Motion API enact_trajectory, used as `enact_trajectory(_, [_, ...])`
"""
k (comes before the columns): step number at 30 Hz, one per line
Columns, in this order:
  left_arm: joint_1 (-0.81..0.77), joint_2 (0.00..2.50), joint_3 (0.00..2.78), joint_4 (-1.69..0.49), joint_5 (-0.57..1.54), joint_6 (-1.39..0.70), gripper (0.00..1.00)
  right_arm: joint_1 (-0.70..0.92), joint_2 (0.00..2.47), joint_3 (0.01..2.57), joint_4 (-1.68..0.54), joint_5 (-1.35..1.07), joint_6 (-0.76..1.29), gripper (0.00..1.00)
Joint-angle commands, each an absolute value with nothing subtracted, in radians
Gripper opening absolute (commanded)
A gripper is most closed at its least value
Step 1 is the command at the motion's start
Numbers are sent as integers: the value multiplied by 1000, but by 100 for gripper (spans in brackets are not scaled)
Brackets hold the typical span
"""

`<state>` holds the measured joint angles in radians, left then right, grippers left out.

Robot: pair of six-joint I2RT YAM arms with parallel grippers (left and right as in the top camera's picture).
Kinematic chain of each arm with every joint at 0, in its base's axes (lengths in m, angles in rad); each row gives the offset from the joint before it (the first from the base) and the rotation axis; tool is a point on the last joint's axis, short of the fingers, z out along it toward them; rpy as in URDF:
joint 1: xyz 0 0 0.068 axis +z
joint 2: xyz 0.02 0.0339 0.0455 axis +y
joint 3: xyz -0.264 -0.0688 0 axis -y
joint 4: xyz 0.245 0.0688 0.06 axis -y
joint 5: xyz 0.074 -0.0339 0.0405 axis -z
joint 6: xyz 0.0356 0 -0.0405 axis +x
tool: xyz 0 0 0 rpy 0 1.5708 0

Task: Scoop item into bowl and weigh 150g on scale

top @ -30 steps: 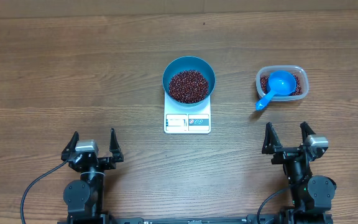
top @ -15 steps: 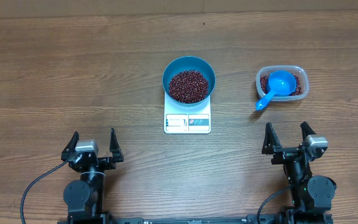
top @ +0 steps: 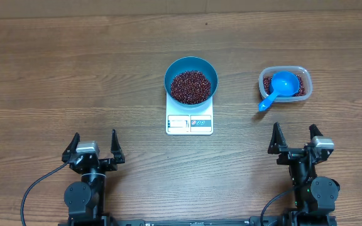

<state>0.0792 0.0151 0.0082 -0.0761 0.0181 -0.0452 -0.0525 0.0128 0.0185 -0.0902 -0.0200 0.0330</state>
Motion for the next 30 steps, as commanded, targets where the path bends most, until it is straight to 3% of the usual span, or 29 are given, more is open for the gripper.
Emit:
enact_trajectory(1, [78,6,5,-78,26,-25,99,-56,2,8,-85,-25,-54,100])
enact_trajectory(9, [78,6,5,-78,25,-25,100,-56,2,8,-81,-64,-140,100])
enact_trajectory(30, [78,6,5,-78,25,-25,100,-56,3,8,-81,-54,-139,100])
